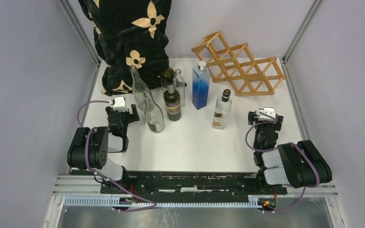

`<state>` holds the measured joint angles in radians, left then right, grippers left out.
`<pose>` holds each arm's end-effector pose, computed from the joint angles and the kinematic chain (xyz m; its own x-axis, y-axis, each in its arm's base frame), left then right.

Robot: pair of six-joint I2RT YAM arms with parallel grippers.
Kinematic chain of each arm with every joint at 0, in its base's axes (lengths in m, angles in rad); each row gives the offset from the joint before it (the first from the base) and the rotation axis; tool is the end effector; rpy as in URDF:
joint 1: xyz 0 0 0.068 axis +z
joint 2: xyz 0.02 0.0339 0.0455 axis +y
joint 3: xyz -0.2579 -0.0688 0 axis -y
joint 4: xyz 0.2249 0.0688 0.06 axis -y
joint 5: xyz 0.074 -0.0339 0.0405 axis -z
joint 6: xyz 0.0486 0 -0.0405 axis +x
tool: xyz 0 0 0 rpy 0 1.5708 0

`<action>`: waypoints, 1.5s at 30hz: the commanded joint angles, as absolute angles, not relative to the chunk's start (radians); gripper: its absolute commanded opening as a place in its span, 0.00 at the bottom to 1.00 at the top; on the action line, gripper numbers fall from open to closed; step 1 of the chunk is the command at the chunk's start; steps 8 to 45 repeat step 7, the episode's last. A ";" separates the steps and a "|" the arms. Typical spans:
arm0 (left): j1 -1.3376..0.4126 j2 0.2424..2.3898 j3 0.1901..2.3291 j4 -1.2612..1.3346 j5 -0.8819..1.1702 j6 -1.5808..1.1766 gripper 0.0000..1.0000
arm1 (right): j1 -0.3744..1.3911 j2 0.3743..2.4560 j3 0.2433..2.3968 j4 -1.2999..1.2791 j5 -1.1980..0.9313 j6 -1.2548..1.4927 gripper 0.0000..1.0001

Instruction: Take the wine bottle off the wine rack

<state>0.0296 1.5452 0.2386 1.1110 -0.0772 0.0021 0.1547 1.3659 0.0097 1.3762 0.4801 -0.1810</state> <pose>0.2499 0.0112 0.1461 -0.1945 -0.0037 -0.9809 -0.1047 0.9944 0.0170 0.1923 0.0073 0.1614 -0.0381 -0.1675 -0.9851 0.3179 0.9326 -0.1709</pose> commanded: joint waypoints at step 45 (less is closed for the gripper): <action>0.033 1.549 0.266 1.147 -0.100 -0.031 1.00 | 0.151 1.365 -0.105 1.437 0.465 -0.173 0.98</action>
